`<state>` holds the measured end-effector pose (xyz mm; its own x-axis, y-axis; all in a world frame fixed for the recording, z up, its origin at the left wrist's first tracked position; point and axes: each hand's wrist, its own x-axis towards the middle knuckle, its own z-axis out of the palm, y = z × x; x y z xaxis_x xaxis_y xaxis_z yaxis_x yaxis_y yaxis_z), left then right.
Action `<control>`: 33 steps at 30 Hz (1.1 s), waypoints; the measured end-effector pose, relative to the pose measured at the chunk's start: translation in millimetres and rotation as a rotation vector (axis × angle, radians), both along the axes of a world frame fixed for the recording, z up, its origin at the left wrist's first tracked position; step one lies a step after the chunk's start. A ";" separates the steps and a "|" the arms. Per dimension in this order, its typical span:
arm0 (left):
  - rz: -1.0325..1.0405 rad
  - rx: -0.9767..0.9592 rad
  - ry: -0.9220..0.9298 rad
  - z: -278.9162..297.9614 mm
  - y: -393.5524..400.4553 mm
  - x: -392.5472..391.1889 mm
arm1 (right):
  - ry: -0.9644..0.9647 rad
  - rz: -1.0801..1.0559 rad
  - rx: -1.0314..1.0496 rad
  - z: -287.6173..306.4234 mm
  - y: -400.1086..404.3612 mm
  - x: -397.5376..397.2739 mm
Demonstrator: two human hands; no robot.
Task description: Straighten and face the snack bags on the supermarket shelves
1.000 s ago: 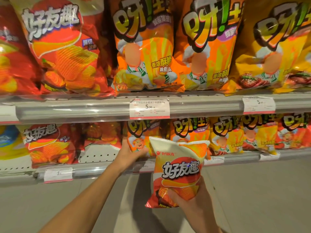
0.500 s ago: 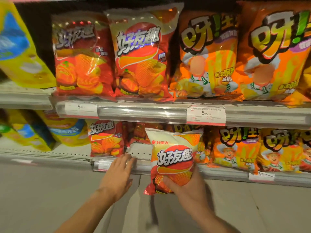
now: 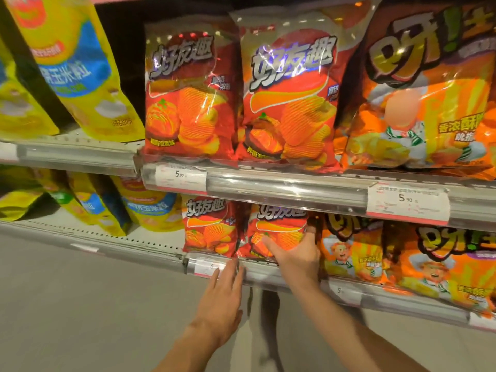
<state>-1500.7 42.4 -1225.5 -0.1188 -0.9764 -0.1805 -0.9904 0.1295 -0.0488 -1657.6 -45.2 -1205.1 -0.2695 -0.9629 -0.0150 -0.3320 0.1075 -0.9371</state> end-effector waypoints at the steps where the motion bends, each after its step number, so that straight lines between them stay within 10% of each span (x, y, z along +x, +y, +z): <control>1: 0.007 -0.009 0.028 -1.0 0.2 0.3 | 0.013 -0.003 0.008 -4.0 -3.9 3.0; 16: 0.044 -0.068 0.177 -7.1 3.2 0.8 | 0.432 0.039 0.079 -18.4 -16.4 18.8; 33: 0.160 -0.016 0.300 0.6 -2.3 -7.3 | 0.376 0.067 0.100 -6.2 4.2 17.1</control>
<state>-1508.1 40.1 -1224.9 -0.0095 -0.9894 -0.1449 -0.9685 -0.0269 0.2475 -1640.6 -41.0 -1211.4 -0.2102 -0.9774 -0.0220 -0.6598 0.1584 -0.7346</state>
